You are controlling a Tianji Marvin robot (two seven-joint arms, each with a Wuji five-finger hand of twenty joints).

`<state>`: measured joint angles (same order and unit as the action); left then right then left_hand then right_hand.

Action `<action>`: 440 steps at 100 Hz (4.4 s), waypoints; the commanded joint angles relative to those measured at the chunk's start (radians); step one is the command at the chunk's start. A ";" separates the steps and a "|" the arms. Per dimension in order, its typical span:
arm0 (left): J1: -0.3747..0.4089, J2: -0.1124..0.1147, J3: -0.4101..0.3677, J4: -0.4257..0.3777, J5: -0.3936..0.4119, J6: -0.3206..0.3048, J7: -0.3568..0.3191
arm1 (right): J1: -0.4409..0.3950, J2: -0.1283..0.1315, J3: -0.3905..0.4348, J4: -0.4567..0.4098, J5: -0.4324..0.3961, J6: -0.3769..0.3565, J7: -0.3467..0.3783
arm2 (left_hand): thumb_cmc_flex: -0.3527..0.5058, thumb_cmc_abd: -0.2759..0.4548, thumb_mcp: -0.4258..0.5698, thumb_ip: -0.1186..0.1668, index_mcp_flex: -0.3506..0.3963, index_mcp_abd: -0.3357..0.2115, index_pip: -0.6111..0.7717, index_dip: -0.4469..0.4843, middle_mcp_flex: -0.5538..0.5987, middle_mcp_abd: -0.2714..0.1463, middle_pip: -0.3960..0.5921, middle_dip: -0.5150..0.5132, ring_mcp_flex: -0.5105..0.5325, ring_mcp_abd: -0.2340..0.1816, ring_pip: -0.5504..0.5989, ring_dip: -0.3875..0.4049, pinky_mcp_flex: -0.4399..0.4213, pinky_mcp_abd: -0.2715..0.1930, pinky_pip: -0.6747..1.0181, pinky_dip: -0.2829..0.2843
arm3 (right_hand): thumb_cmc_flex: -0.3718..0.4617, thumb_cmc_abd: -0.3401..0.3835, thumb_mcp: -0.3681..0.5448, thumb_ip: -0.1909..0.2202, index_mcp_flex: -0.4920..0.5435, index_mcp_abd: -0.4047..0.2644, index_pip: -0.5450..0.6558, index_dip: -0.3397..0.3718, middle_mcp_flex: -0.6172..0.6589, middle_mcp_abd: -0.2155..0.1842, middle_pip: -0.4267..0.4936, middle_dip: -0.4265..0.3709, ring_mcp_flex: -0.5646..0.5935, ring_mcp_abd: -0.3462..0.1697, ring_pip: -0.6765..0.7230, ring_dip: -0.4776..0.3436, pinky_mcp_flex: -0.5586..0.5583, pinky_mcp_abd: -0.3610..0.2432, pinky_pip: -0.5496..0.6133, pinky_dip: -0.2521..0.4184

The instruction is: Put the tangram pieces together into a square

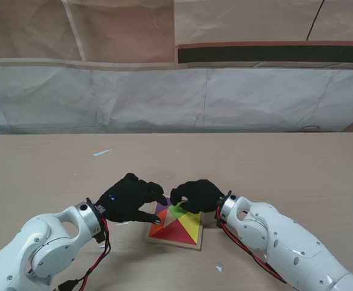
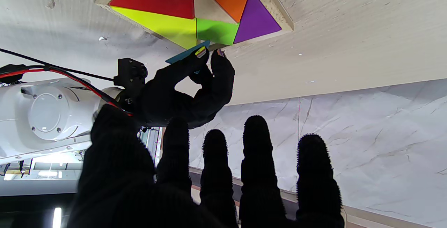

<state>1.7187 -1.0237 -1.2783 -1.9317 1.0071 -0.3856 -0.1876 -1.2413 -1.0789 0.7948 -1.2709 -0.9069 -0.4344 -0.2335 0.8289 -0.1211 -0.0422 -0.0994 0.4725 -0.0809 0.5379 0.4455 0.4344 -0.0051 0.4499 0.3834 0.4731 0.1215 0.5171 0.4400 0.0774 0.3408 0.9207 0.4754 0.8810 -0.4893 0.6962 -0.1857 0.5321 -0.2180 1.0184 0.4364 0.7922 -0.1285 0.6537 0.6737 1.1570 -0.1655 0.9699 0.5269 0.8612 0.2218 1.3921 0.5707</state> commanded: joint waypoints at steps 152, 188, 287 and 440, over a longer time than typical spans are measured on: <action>0.009 -0.002 -0.002 -0.009 -0.001 0.008 -0.022 | 0.016 0.029 0.011 -0.026 -0.114 0.009 0.061 | 0.037 0.046 0.000 0.027 0.029 0.002 0.008 0.012 0.013 -0.022 -0.014 -0.003 0.025 -0.020 0.012 0.013 0.003 -0.016 0.020 0.009 | -0.219 0.259 -0.325 0.085 -0.007 0.025 -0.284 0.012 -0.118 0.015 -0.107 -0.142 -0.231 0.059 -0.175 -0.001 -0.319 -0.124 -0.110 0.028; 0.000 -0.001 0.010 -0.003 -0.007 0.013 -0.026 | 0.004 0.034 0.035 -0.031 -0.116 0.016 0.089 | 0.039 0.044 0.000 0.027 0.030 0.000 0.008 0.012 0.013 -0.022 -0.013 -0.003 0.025 -0.020 0.013 0.013 0.003 -0.017 0.020 0.010 | -0.071 0.186 -0.201 0.057 -0.043 -0.002 -0.143 -0.069 -0.089 0.001 -0.110 -0.089 -0.191 0.028 -0.212 -0.031 -0.272 -0.161 -0.129 -0.018; -0.001 -0.002 0.014 0.002 -0.004 0.014 -0.014 | -0.015 0.080 0.048 -0.065 -0.338 0.005 -0.014 | 0.038 0.046 0.000 0.027 0.029 0.002 0.008 0.012 0.013 -0.023 -0.014 -0.003 0.025 -0.020 0.013 0.013 0.002 -0.018 0.020 0.010 | -0.328 0.041 0.067 0.115 -0.078 -0.014 -0.511 0.192 -0.383 0.045 -0.129 -0.211 -0.554 0.095 -0.437 -0.158 -0.624 -0.081 -0.250 -0.105; 0.004 -0.002 0.010 -0.002 -0.003 0.016 -0.019 | -0.010 0.063 0.038 -0.069 -0.269 0.039 0.034 | 0.041 0.044 0.000 0.026 0.030 0.000 0.009 0.014 0.014 -0.021 -0.014 -0.003 0.028 -0.019 0.014 0.014 0.004 -0.016 0.021 0.010 | -0.505 0.195 -0.192 0.133 -0.046 0.171 -0.612 0.160 -0.394 0.099 -0.200 -0.189 -0.604 0.148 -0.483 -0.158 -0.668 -0.051 -0.268 -0.065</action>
<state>1.7221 -1.0236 -1.2695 -1.9316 1.0058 -0.3741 -0.1907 -1.2527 -1.0191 0.8336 -1.3367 -1.1687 -0.3898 -0.2113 0.8289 -0.1211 -0.0422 -0.0994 0.4726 -0.0809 0.5377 0.4455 0.4448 -0.0052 0.4499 0.3834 0.4820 0.1208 0.5172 0.4400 0.0774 0.3297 0.9207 0.4754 0.4094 -0.3203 0.5212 -0.0876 0.4450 -0.0518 0.4129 0.5982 0.4145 -0.0395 0.4725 0.5004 0.5763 -0.0257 0.5027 0.3779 0.2107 0.2215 1.1332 0.4925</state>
